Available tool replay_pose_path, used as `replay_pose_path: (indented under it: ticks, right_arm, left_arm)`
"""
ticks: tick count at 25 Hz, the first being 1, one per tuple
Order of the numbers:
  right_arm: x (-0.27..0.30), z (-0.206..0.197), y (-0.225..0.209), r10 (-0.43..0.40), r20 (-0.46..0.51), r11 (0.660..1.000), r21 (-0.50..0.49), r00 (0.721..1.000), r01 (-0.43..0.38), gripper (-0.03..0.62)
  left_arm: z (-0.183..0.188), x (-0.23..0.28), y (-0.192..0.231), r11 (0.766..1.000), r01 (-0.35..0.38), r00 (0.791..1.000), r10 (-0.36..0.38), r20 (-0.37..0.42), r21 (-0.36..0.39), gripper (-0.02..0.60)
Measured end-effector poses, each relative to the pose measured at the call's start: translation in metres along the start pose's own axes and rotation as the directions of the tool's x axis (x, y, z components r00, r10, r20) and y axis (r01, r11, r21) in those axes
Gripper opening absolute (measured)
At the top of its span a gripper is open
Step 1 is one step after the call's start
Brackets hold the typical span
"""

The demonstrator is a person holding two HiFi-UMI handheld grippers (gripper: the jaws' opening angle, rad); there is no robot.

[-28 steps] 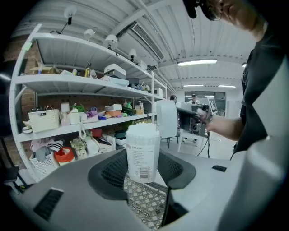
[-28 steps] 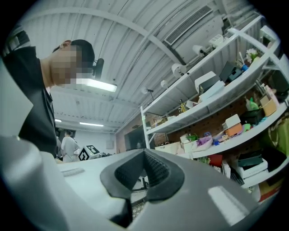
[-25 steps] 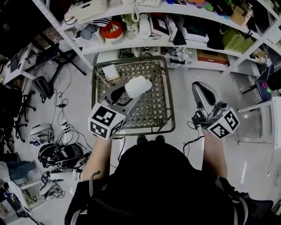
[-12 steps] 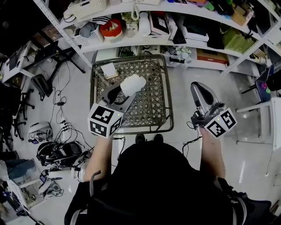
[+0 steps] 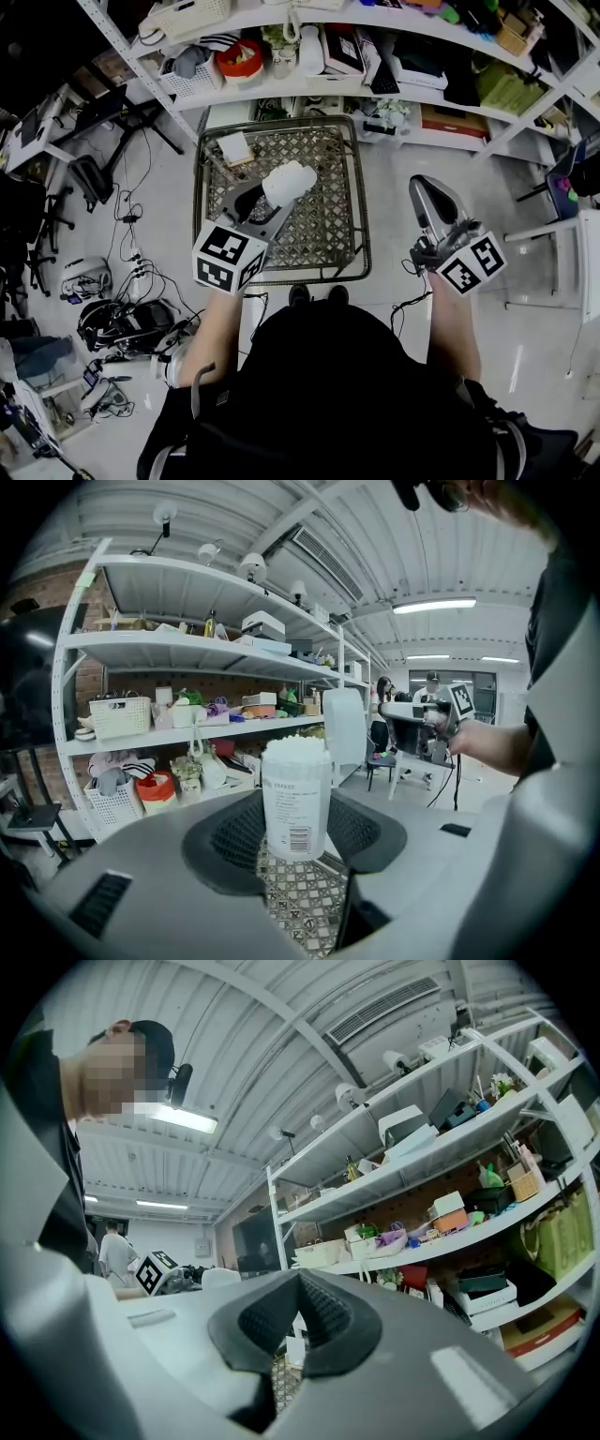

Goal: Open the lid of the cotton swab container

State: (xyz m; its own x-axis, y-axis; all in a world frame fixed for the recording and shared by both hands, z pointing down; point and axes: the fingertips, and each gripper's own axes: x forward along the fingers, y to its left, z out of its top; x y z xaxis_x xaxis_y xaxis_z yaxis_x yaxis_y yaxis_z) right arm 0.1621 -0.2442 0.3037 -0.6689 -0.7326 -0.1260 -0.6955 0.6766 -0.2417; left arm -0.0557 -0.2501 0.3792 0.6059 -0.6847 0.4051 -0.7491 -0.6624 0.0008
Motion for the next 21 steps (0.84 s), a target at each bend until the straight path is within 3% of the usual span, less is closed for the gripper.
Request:
replay_pose_path:
  ticks: [21]
  right_arm:
    - [0.0012, -0.0077, 0.0012, -0.002, -0.012, 1.0, 0.014, 1.0, 0.002, 0.008]
  left_arm:
    - [-0.0051, 0.0001, 0.0027, 1.0, 0.003, 1.0, -0.003, -0.003, -0.003, 0.196]
